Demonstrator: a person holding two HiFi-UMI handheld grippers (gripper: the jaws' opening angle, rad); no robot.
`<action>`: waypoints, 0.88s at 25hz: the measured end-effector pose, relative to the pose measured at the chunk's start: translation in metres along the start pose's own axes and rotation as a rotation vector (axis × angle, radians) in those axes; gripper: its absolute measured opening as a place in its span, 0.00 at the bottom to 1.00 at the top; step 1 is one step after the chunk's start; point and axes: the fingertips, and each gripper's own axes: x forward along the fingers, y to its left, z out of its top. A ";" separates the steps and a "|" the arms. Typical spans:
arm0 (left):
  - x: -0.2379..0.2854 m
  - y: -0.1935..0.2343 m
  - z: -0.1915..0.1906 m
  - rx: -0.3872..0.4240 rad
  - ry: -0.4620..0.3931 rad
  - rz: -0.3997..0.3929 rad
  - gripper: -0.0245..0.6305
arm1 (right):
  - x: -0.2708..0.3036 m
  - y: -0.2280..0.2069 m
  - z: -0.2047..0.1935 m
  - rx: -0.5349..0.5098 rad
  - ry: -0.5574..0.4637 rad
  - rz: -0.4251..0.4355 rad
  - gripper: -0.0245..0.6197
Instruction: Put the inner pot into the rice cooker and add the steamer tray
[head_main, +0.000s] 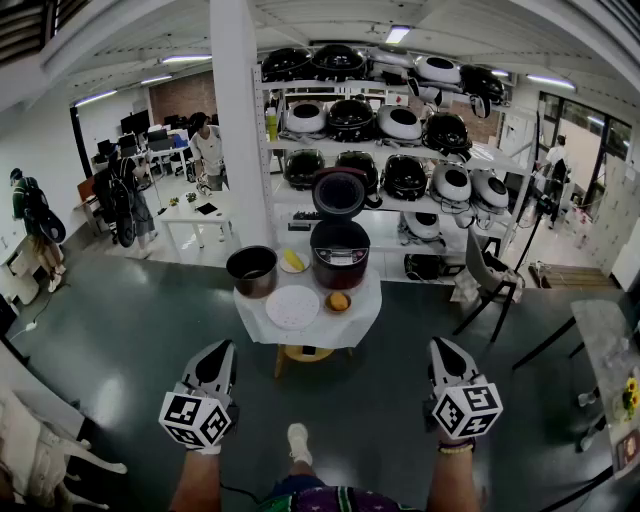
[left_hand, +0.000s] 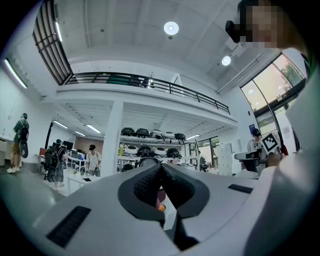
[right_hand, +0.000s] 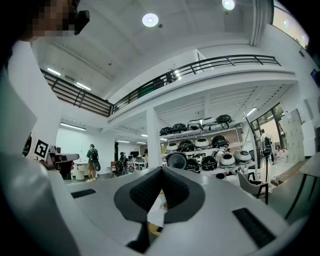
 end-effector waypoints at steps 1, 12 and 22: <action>0.001 -0.001 0.002 -0.002 -0.001 0.002 0.07 | -0.001 0.000 0.003 0.000 -0.001 0.000 0.05; 0.000 -0.002 0.003 -0.014 -0.008 0.013 0.07 | -0.002 0.003 0.004 -0.003 0.010 0.002 0.05; 0.004 0.009 -0.001 -0.021 -0.009 0.029 0.07 | 0.009 0.006 0.003 0.063 -0.003 0.028 0.05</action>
